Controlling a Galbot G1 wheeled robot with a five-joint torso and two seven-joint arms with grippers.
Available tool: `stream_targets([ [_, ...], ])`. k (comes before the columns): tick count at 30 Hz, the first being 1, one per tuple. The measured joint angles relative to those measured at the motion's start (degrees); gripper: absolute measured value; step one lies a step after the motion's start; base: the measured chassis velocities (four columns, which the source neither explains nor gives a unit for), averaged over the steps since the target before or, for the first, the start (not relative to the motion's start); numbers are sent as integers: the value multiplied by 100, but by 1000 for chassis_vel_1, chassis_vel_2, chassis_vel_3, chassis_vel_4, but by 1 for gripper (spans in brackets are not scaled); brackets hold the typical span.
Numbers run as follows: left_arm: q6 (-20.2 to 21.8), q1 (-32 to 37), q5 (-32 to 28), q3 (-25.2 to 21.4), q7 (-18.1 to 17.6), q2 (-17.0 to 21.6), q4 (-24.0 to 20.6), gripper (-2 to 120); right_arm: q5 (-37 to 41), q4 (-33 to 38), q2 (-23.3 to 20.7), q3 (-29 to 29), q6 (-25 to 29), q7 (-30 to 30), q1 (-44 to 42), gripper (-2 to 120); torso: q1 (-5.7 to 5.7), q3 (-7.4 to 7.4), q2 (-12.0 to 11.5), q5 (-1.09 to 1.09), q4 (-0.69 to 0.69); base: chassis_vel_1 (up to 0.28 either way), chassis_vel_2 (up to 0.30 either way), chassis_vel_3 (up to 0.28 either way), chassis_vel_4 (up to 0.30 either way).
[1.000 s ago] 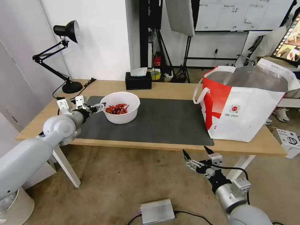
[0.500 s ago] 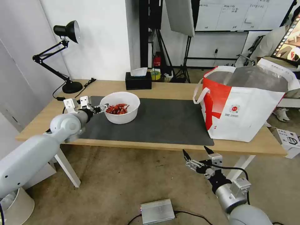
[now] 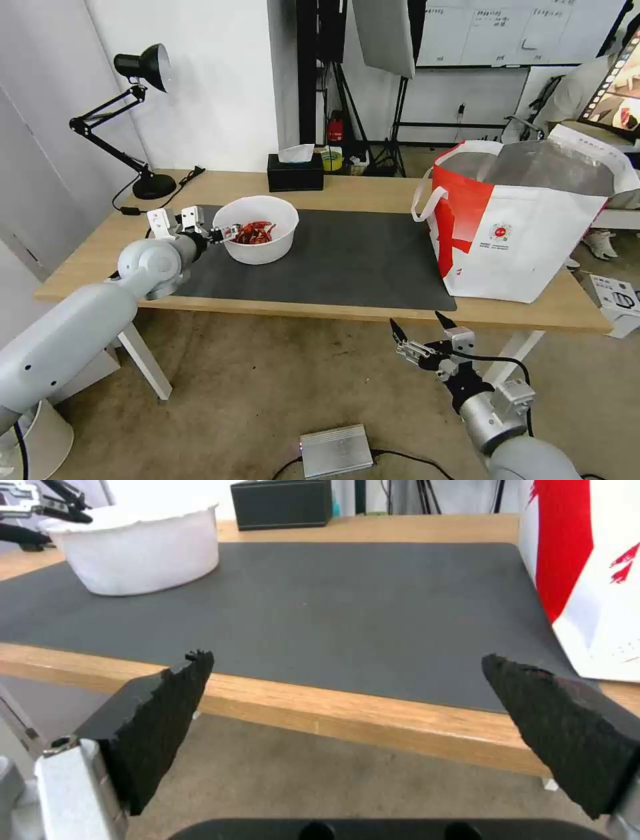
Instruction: Pick up the trash from the table and place it into the takeout bag.
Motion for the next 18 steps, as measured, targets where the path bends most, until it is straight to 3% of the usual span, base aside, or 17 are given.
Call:
stream_targets([
  [5, 47, -18, -35, 7, -19, -7, 51, 88, 0, 0, 0, 0, 0, 0, 0, 100, 0, 0, 0, 0, 0, 0, 0, 0, 0],
  [16, 272, -123, -168, 87, -15, 36, 22, 47, 0, 0, 0, 0, 0, 0, 0, 100, 0, -1, 0, 0, 0, 0, 0, 0, 0],
  [18, 282, -129, -170, 95, -20, 36, 18, 46, 0, 0, 0, 0, 0, 0, 0, 100, 0, -1, 0, 0, 0, 0, 0, 0, 0],
])
